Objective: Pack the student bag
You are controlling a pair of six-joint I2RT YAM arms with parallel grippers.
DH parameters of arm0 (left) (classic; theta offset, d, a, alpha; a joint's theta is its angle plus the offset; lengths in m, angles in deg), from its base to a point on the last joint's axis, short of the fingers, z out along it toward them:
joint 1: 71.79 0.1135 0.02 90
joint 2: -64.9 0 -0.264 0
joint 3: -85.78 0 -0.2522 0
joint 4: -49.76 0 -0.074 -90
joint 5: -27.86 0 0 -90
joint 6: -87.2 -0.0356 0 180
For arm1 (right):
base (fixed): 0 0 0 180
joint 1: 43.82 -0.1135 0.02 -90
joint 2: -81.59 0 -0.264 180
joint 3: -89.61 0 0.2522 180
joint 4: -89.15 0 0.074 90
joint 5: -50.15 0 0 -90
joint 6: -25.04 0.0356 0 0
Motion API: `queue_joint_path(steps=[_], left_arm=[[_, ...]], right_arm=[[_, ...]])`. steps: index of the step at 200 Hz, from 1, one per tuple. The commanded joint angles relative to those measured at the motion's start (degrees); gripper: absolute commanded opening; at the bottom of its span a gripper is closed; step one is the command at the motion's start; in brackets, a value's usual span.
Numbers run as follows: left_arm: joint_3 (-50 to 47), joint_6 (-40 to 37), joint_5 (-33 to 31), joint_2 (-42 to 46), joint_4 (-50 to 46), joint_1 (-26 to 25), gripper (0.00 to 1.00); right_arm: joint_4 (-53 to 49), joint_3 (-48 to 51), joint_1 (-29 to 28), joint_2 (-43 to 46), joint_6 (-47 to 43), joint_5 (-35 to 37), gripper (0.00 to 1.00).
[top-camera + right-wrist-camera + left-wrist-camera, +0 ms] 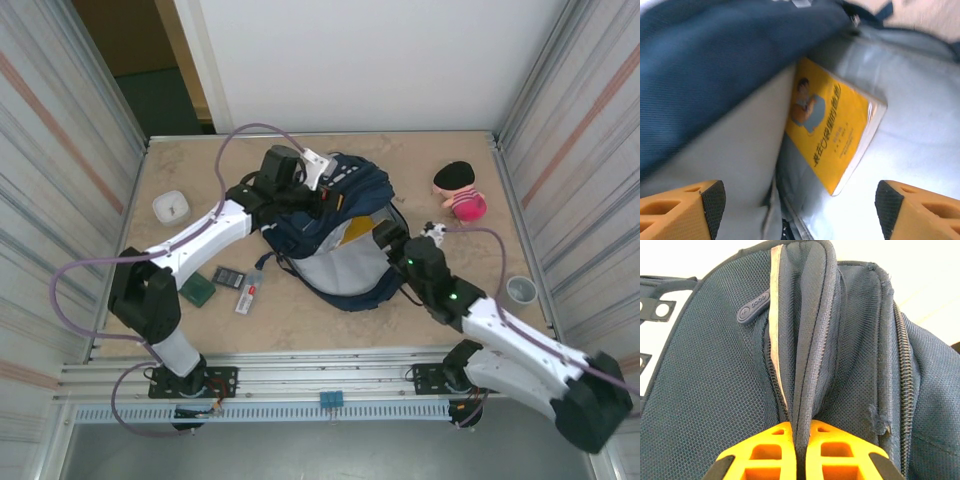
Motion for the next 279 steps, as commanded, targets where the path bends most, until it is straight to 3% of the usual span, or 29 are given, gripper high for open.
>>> queue_joint_path(steps=[1, 31, 41, 56, 75, 100, 126, 169, 220, 242, 279], left_arm=[[-1.51, -2.44, -1.78, -1.90, 3.79, -2.08, 0.00], [-5.17, -0.72, -2.00, -5.51, 6.35, -4.87, 0.00], [-6.12, 0.51, -1.80, -6.49, 7.49, -5.39, 0.04], [-6.80, 1.98, -1.98, -7.13, 7.99, -5.67, 0.22], [-7.63, 3.39, -3.95, -5.30, 7.80, -5.51, 0.54], [-10.12, 5.46, -6.51, 0.26, 8.02, -3.42, 0.69], [-14.81, 8.30, -8.33, 7.62, 7.95, 0.20, 0.73], [-23.73, 10.67, -8.55, 18.13, 6.32, 7.02, 0.74], [-32.51, 14.82, -8.92, 25.22, 6.97, 12.01, 0.76], [-34.27, 15.93, -10.15, 26.30, 6.28, 13.04, 0.75], [-36.15, 16.52, -10.15, 27.09, 5.29, 15.28, 0.74]], right_arm=[[-15.25, -0.42, -0.17, 7.16, -8.80, 5.28, 0.79], [-18.20, 0.08, -0.15, 13.72, -18.18, 3.79, 0.78], [-17.94, -0.03, -0.11, 14.62, -23.63, 2.36, 0.78], [-17.40, -0.64, -0.02, 14.62, -32.09, -0.58, 0.78], [-19.49, -2.48, -0.09, 12.52, -40.29, -4.09, 0.78], [-21.95, -5.82, -0.18, 6.45, -51.40, -11.53, 0.78], [-25.40, -11.06, -3.30, -2.73, -63.51, -15.77, 0.79], [-27.21, -14.99, -15.84, -18.62, -87.23, -10.46, 0.86], [-19.80, -16.29, -18.20, -33.24, -93.59, -9.96, 0.88], [-15.03, -14.83, -17.61, -36.90, -94.77, -5.99, 0.80], [-13.30, -14.96, -16.84, -36.47, -96.18, -1.12, 0.46]])
